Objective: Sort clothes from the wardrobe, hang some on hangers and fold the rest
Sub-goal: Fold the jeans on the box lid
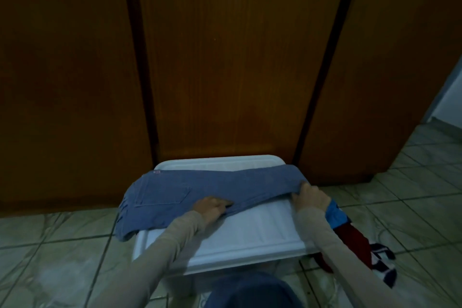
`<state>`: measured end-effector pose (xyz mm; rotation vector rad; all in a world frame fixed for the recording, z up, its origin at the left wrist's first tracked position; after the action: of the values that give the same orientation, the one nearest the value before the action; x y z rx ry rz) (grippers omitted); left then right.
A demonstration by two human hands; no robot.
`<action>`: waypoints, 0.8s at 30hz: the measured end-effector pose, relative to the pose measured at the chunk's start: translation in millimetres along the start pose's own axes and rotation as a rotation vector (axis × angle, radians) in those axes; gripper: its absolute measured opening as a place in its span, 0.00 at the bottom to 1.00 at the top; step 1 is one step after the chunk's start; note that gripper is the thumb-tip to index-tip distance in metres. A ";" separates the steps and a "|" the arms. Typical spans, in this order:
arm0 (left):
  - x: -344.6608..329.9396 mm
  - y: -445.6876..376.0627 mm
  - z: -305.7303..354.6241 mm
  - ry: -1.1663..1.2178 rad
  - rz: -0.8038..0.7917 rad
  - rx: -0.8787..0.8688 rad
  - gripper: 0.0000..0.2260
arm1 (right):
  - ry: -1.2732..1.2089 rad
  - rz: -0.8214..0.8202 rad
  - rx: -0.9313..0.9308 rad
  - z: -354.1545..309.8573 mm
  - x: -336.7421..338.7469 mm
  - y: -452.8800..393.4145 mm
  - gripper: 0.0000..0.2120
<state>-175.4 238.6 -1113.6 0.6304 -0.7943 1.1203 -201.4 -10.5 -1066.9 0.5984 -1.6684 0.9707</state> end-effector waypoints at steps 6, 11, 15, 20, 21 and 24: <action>7.1 -2.3 -4.2 0.050 0.051 -0.039 0.19 | -0.668 -0.114 -0.457 11.7 -10.6 -3.4 0.23; 5.6 -2.0 -8.4 0.110 0.035 0.000 0.21 | -0.955 -0.005 -0.539 -16.8 2.0 -5.0 0.21; 8.1 1.5 -13.0 0.530 0.067 0.236 0.17 | -0.386 0.128 0.276 -80.7 18.4 2.4 0.26; 32.6 1.7 -49.5 1.316 0.408 0.627 0.23 | -0.483 0.077 1.067 -137.5 5.7 70.8 0.29; 37.0 7.1 -59.4 1.400 0.486 0.713 0.23 | -0.425 0.017 1.133 -139.9 -2.3 84.0 0.28; 42.0 22.5 -74.8 1.529 0.593 0.858 0.25 | -0.366 -0.211 1.047 -137.1 -27.5 95.5 0.22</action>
<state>-169.8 326.7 -1121.4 0.0345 0.9412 2.0231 -193.8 153.6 -1107.5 1.6824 -1.2456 1.6226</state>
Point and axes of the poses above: each hand's wrist, its own y-axis away from the middle knuckle, its own x-axis out of the back of the hand, z = x × y, the point moved 7 cm from there along -y, towards the middle knuckle, and after that the axes turned 13 degrees about z, right-handed, at the moved point
